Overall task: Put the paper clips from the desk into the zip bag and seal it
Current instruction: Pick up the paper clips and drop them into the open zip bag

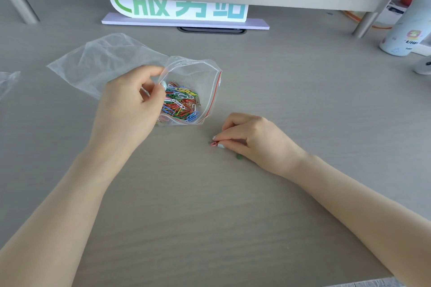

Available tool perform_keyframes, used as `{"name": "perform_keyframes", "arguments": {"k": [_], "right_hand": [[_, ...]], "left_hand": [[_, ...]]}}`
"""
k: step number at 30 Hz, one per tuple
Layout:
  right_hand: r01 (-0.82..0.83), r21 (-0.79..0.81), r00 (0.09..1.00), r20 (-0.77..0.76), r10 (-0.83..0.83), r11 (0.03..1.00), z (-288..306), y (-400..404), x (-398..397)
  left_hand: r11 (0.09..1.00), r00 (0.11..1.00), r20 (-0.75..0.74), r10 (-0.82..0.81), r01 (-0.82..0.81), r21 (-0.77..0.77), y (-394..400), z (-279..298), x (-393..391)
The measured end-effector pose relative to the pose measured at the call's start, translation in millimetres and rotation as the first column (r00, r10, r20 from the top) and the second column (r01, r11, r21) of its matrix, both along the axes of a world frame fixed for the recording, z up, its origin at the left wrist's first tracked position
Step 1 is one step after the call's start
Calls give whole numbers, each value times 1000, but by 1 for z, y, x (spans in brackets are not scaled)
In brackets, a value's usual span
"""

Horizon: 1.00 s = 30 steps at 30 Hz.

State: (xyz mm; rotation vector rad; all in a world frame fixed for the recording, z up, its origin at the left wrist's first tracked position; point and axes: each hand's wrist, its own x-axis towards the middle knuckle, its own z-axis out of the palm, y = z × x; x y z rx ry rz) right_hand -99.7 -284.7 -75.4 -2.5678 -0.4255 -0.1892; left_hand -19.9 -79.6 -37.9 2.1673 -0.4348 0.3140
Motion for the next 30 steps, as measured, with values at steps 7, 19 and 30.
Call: {"name": "perform_keyframes", "arguments": {"k": [7,19,30], "right_hand": [[124,-257,966,254,-57,958,-5,19,-4],[198,-31,972,-119,-200,980,20,16,-5],[270,11,961,-59,-269,963,15,5,-7]], "left_hand": [[1000,1000,-8,-2,2,-3,-1,2,-3],[1000,1000,-17,2,-2,11,-1,-1,-1],[1000,1000,2,-6,6,8,0,3,-2]]}}
